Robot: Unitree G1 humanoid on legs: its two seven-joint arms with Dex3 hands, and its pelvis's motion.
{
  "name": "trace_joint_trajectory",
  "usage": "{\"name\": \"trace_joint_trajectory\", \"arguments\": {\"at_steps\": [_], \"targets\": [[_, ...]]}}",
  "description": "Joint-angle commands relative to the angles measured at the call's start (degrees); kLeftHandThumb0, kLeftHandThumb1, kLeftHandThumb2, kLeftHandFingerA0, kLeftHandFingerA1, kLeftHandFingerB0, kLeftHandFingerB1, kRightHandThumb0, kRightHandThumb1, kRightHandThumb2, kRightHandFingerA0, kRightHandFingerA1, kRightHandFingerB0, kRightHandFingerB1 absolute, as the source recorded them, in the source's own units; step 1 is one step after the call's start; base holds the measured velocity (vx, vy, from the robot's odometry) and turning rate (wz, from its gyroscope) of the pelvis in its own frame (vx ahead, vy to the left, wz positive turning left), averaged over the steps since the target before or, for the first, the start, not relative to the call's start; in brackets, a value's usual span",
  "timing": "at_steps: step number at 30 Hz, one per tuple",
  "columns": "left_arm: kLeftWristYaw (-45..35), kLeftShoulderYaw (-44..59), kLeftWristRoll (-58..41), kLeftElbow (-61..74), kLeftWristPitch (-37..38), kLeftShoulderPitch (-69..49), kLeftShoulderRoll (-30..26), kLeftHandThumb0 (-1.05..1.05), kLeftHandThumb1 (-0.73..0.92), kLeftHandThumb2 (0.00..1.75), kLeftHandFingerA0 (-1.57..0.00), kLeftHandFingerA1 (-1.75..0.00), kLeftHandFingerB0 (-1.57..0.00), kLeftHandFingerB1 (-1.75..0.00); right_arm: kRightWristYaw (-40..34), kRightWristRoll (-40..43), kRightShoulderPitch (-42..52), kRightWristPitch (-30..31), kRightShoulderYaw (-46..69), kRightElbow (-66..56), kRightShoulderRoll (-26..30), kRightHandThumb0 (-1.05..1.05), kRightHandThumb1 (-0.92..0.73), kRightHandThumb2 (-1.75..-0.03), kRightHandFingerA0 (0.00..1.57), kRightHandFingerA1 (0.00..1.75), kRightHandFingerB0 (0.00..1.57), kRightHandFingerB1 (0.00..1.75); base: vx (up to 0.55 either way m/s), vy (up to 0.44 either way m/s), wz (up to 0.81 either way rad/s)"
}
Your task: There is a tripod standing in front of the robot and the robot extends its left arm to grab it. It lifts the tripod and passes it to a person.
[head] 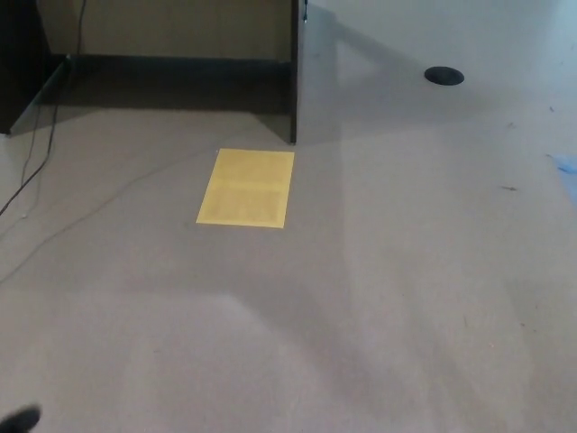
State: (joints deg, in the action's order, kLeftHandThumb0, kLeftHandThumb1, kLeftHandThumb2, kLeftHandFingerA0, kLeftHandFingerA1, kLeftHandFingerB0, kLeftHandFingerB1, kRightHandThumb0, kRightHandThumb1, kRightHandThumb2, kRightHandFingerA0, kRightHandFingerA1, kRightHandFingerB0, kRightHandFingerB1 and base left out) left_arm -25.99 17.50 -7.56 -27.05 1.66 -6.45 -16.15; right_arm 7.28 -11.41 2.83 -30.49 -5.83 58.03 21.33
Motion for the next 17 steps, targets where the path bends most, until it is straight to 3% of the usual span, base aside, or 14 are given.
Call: {"name": "trace_joint_trajectory", "arguments": {"at_steps": [1, 4, 5, 6, 11, 12, 13, 15, 16, 17], "targets": [[-0.65, 1.95, 1.56, -19.00, 22.29, -3.72, -3.90, -0.55, 0.33, 0.79, -0.02, -0.37, -0.01, -0.31, -3.36, 1.15, 2.51, -2.31, 2.23, 1.15, 0.16, -0.70, -0.76, -0.63, 0.35, 0.33, 0.27, 0.30, 0.00, 0.000, 0.00], [-0.37, 1.31, 2.12, -21.45, 23.61, -5.24, -4.42, -0.57, 0.36, 0.79, -0.02, -0.38, -0.01, -0.29, -3.90, 0.92, 3.25, -2.61, 2.25, 1.40, 0.13, -0.69, -0.75, -0.64, 0.32, 0.32, 0.25, 0.30, 0.00, 0.000, 0.00], [0.25, 0.96, 2.55, -21.89, 23.77, -5.29, -4.50, -0.73, 0.36, 0.64, -0.12, -0.33, -0.08, -0.26, -4.03, 0.89, 3.15, -2.53, 2.27, 1.52, 0.10, -0.69, -0.77, -0.63, 0.32, 0.32, 0.25, 0.30, 0.00, 0.000, 0.00], [0.58, 0.63, 2.80, -22.55, 23.68, -5.01, -4.63, -0.55, 0.34, 0.78, -0.04, -0.40, 0.00, -0.32, -3.98, 1.09, 2.99, -2.30, 2.45, 1.71, 0.00, -0.70, -0.75, -0.64, 0.31, 0.32, 0.24, 0.29, 0.00, 0.000, 0.00], [0.58, -0.44, 2.97, -26.68, 24.09, -3.01, -5.51, -0.58, 0.37, 0.78, -0.05, -0.39, 0.00, -0.30, -4.14, 1.81, 2.70, -2.06, 3.43, 2.37, -0.71, -0.70, -0.74, -0.63, 0.31, 0.31, 0.23, 0.29, 0.00, 0.000, 0.00], [0.73, -0.71, 3.19, -27.55, 24.61, -2.74, -5.60, -0.70, 0.38, 0.70, -0.08, -0.34, -0.08, -0.28, -4.22, 1.84, 2.82, -2.36, 3.58, 2.46, -0.80, -0.71, -0.74, -0.63, 0.31, 0.31, 0.23, 0.29, 0.00, 0.000, 0.00], [0.79, -0.90, 3.23, -28.37, 25.14, -2.50, -5.69, -0.67, 0.42, 0.54, -0.14, -0.28, -0.10, -0.25, -4.30, 1.84, 3.00, -2.69, 3.74, 2.42, -0.88, -0.70, -0.74, -0.63, 0.32, 0.32, 0.24, 0.29, 0.00, 0.000, 0.00], [0.77, -1.41, 3.25, -29.26, 25.98, -2.07, -5.87, -0.69, 0.42, 0.55, -0.13, -0.28, -0.10, -0.24, -5.48, 1.58, 2.99, -3.77, 4.14, 2.70, -1.14, -0.71, -0.76, -0.63, 0.33, 0.33, 0.25, 0.30, 0.00, 0.000, 0.00], [1.13, -1.88, 3.68, -30.00, 26.62, -1.82, -6.18, -0.77, 0.40, 0.68, -0.05, -0.31, -0.08, -0.27, -5.88, 1.66, 2.56, -4.04, 4.41, 3.34, -1.40, -0.71, -0.76, -0.63, 0.32, 0.32, 0.25, 0.30, 0.00, 0.000, 0.00], [1.13, -1.88, 3.68, -30.00, 26.62, -1.82, -6.18, -0.77, 0.40, 0.68, -0.05, -0.31, -0.08, -0.27, -5.88, 1.66, 2.56, -4.04, 4.41, 3.34, -1.40, -0.71, -0.76, -0.63, 0.32, 0.32, 0.25, 0.30, 0.00, 0.000, 0.00]]}}
